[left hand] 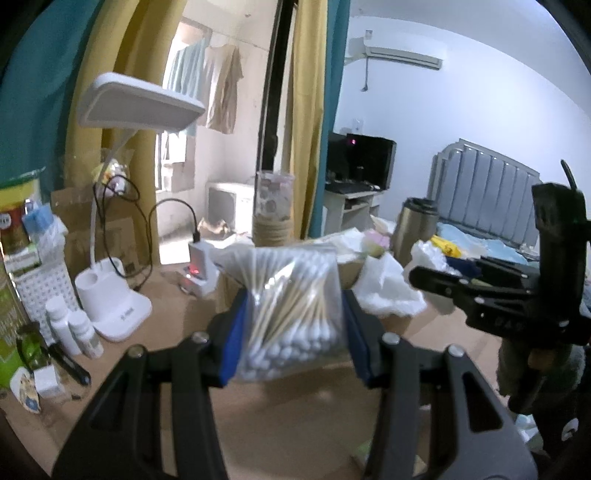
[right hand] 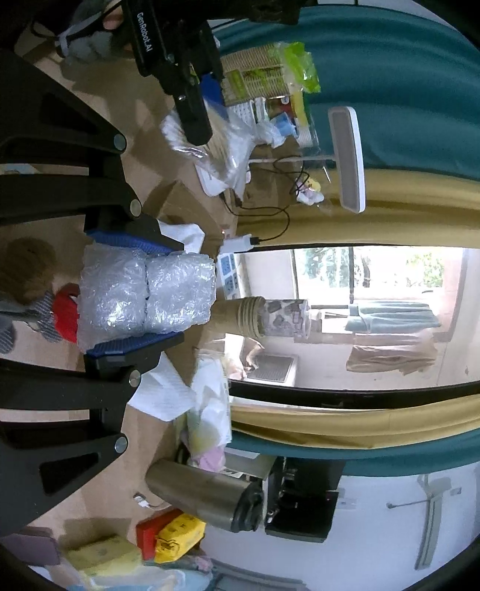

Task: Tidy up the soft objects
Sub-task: 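Lift the swab bag and bubble wrap with both tools toward the box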

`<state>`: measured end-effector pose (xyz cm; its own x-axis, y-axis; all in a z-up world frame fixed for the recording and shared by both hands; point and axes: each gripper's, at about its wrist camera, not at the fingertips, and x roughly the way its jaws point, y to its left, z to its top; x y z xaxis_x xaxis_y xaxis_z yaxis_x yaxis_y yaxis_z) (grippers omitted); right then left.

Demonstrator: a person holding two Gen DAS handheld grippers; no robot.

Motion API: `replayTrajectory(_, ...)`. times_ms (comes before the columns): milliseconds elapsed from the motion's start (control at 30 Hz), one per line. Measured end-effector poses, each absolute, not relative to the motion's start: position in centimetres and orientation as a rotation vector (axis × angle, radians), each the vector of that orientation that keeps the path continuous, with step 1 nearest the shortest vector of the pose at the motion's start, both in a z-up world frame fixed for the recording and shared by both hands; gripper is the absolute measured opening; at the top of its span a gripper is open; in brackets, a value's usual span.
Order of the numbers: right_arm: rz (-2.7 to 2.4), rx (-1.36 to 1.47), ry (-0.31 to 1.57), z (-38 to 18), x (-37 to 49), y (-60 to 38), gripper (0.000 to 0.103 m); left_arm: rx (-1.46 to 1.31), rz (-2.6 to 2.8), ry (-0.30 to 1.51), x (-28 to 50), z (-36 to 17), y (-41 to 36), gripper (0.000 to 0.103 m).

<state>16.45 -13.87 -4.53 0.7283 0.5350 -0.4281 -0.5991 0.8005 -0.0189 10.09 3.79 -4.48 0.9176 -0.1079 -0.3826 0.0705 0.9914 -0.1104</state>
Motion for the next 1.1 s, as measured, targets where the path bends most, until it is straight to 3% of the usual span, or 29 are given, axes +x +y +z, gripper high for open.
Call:
replayTrajectory(833, 0.63, -0.232, 0.41, -5.4, 21.8, -9.7, 0.043, -0.136, -0.057, 0.383, 17.5, -6.6, 5.6, 0.05)
replayTrajectory(1100, 0.603, -0.232, 0.435, -5.9, 23.2, -8.9, 0.043, -0.14, -0.076, 0.466, 19.1, -8.5, 5.0, 0.05)
